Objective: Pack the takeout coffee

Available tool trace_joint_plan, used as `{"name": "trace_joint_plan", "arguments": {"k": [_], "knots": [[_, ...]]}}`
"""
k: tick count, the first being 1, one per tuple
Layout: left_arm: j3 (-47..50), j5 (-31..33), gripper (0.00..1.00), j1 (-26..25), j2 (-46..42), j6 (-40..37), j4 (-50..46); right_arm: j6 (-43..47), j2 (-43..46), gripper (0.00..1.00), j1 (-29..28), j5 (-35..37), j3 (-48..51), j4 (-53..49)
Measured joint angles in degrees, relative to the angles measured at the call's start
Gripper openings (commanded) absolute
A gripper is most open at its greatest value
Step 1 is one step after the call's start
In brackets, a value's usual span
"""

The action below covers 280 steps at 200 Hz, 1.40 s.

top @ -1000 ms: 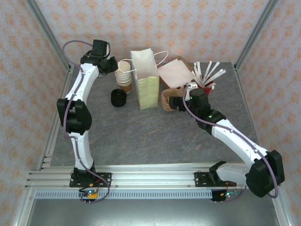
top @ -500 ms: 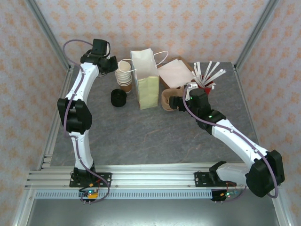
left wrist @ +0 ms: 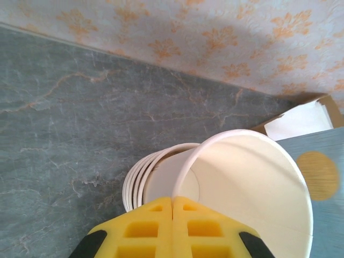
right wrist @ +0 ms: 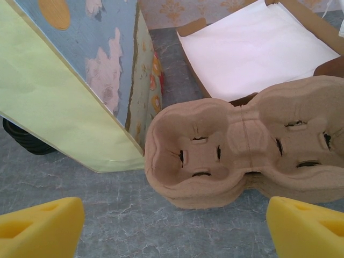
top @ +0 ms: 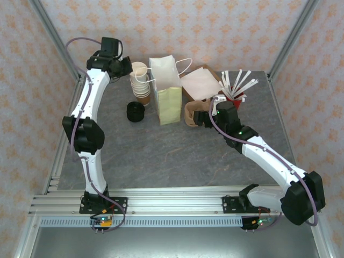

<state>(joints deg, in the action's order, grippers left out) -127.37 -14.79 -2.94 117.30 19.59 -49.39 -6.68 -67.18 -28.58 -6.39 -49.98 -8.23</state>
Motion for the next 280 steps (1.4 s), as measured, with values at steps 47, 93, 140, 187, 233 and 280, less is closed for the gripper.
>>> {"name": "trace_joint_plan", "arguments": {"k": [47,93,140,187,233,280], "knots": [[-3.2,4.2,0.0,0.0,-7.8,-0.1,-1.0,0.0,0.0,0.89,0.0,0.6,0.0,0.0],[-2.6,9.4,0.0,0.1,-16.6,-0.2,-1.0,0.0,0.1,0.89,0.0,1.0,0.0,-0.5],[20.1,5.2,0.0,0.0,-33.4,1.7,2.4,0.1,0.2,0.89,0.0,1.1,-0.5,-1.0],[45.7,0.8,0.0,-5.9,-48.7,5.9,5.8,1.2,0.0,0.92,0.0,2.7,-2.1,-3.1],[67.5,0.3,0.0,-21.2,-51.6,13.6,14.6,2.0,0.0,0.92,0.0,5.8,-3.0,-6.2],[76.8,3.7,0.0,-31.5,-50.9,19.1,24.9,2.0,0.0,0.92,0.0,7.1,-3.1,-8.9]]}}
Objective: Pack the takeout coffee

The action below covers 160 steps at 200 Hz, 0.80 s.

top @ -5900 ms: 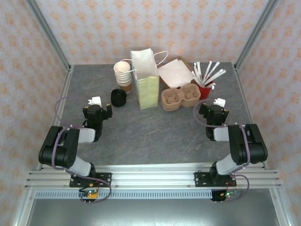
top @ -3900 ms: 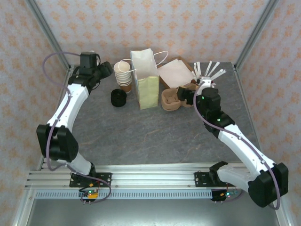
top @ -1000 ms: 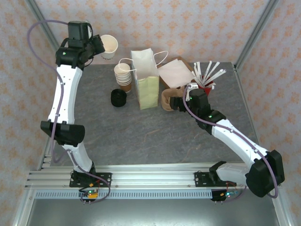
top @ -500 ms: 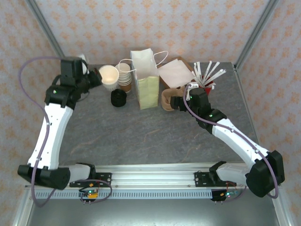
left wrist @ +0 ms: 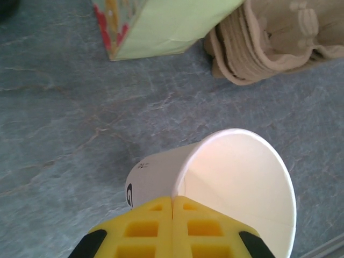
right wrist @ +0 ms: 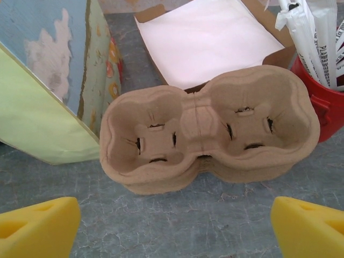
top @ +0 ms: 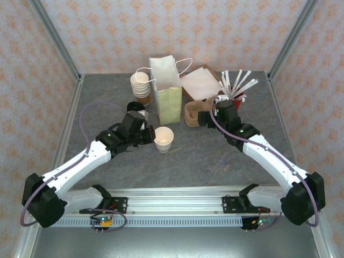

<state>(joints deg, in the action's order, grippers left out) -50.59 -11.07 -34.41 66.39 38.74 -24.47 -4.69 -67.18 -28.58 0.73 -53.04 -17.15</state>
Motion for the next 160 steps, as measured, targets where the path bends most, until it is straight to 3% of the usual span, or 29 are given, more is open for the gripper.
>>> {"name": "trace_joint_plan", "arguments": {"k": [49,120,134,160], "knots": [[3.7,2.6,0.0,-3.8,3.5,2.0,8.4,-0.2,0.0,0.92,0.0,0.2,0.0,-0.9],[7.7,3.9,0.0,-5.5,5.5,3.4,12.6,-1.3,0.0,0.92,0.0,-0.1,0.0,-1.1],[8.0,4.2,0.05,-5.6,5.5,3.4,12.8,-1.5,0.0,0.92,0.0,-0.1,0.0,-1.1],[8.0,4.5,0.26,-5.7,5.5,3.3,13.0,-1.8,0.0,0.92,0.0,-0.2,0.0,-1.1]]}}
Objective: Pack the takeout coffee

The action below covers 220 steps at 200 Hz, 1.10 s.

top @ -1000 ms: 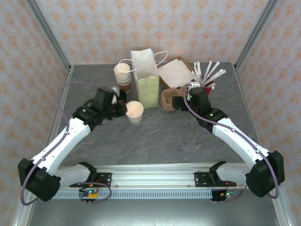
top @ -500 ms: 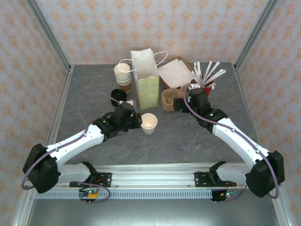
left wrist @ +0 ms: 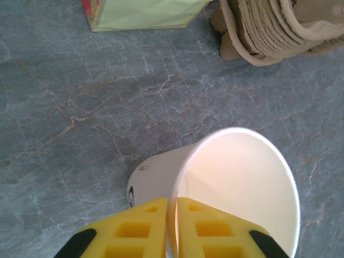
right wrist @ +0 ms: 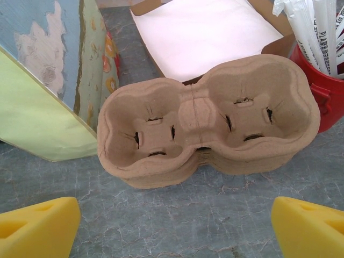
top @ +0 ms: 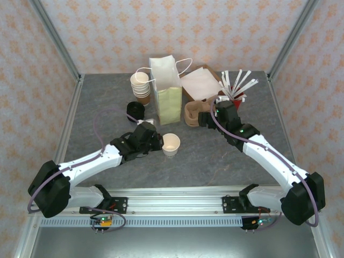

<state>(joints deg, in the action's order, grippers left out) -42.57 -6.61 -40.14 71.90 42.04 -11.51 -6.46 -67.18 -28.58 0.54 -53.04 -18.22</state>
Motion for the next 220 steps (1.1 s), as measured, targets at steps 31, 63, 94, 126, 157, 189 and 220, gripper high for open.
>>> {"name": "trace_joint_plan", "arguments": {"k": [31,63,94,126,157,189,220], "knots": [[-0.1,1.2,0.44,0.0,-0.5,-1.0,-1.3,-0.2,0.0,0.92,0.0,-0.5,0.0,0.0],[-3.5,5.7,0.56,0.0,-5.2,-4.0,-7.5,-0.2,0.4,0.91,0.0,-1.0,0.0,0.0],[-9.2,9.4,0.6,5.7,-11.7,-7.6,-11.8,-0.2,4.1,0.91,-0.7,-5.1,0.6,1.9],[-11.0,8.4,0.63,22.7,-12.4,-9.2,-13.0,-0.2,5.4,0.9,-4.4,-8.8,0.7,6.3],[-13.3,5.1,0.61,31.4,-3.7,-10.7,-13.6,-0.1,2.2,0.9,-7.3,-10.2,0.7,8.2],[-20.4,1.6,0.57,34.6,9.7,-13.3,-13.6,-0.1,-1.2,0.9,-7.8,-10.9,0.6,8.2],[-28.8,0.9,0.53,34.9,20.2,-16.1,-15.1,-0.1,-2.8,0.9,-7.8,-10.9,0.5,8.3]]}}
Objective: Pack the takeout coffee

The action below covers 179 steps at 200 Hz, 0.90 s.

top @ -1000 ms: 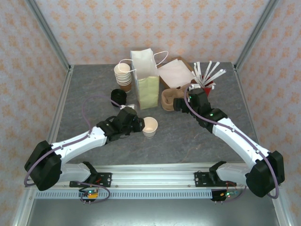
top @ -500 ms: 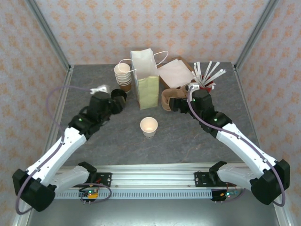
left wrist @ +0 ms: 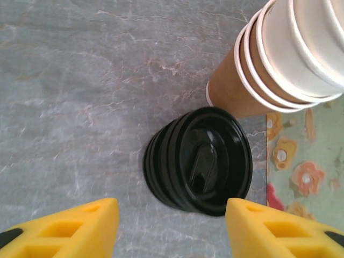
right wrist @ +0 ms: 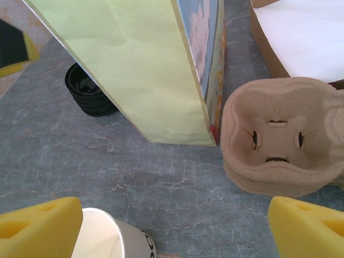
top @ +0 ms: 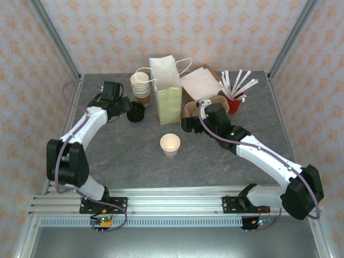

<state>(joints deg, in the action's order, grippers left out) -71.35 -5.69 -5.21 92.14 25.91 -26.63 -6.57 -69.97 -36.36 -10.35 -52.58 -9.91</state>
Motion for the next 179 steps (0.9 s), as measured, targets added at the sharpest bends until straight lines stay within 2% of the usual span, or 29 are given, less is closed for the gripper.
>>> {"name": "trace_joint_plan", "arguments": {"k": [32,71,120,179], "knots": [[-7.9,0.7,0.52,0.0,8.2,-2.9,-2.3,0.2,-0.6,0.9,0.0,0.0,-0.1,0.1],[-14.4,2.0,0.44,0.0,14.9,-6.0,-5.8,0.2,-1.1,0.9,0.0,0.2,-0.1,0.1],[-18.4,3.9,0.43,-0.2,19.2,-8.5,-9.3,0.2,-1.3,0.9,0.0,0.5,-0.1,0.1],[-20.0,6.2,0.35,-1.6,21.8,-10.4,-12.1,0.2,-1.9,0.9,0.0,1.1,-0.1,0.1]]}}
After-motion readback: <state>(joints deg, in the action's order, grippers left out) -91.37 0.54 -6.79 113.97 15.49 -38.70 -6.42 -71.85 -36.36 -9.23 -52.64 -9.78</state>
